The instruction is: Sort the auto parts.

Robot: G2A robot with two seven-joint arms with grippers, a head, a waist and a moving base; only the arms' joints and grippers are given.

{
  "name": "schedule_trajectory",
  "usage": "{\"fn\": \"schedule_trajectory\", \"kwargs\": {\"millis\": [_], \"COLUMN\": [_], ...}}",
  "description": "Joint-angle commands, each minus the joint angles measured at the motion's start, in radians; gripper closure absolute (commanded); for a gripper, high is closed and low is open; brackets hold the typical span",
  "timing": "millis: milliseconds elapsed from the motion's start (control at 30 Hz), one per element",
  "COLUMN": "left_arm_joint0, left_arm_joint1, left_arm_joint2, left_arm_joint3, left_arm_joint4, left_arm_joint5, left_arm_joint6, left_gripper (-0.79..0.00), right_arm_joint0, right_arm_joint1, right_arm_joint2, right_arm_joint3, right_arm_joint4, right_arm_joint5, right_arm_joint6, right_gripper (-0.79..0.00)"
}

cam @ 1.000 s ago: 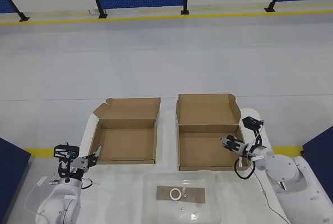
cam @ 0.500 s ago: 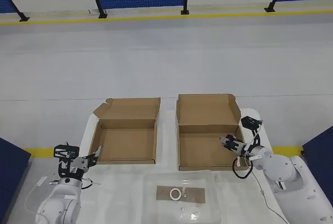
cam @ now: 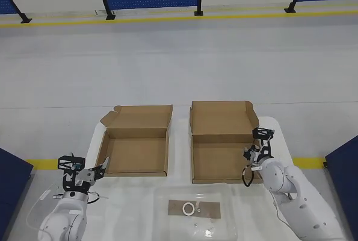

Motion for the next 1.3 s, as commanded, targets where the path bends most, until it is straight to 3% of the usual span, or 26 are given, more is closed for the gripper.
{"fn": "schedule_trajectory", "kwargs": {"millis": [0, 267, 1267], "left_arm_joint0": [0.000, 0.000, 0.000], "left_arm_joint1": [0.000, 0.000, 0.000], "left_arm_joint2": [0.000, 0.000, 0.000], "left_arm_joint3": [0.000, 0.000, 0.000], "left_arm_joint4": [0.000, 0.000, 0.000], "left_arm_joint5": [0.000, 0.000, 0.000], "left_arm_joint6": [0.000, 0.000, 0.000], "left_gripper": [-0.785, -0.785, -0.785], "right_arm_joint0": [0.009, 0.035, 0.094], "right_arm_joint1": [-0.002, -0.012, -0.060], "right_arm_joint2": [-0.014, -0.064, -0.119], "right_arm_joint3": [0.014, 0.061, 0.184], "right_arm_joint4": [-0.028, -0.147, -0.189], "right_arm_joint5": [-0.001, 0.040, 0.025], "right_arm_joint6": [0.010, 0.013, 0.025], "right_gripper": [0.000, 0.000, 0.000]}}
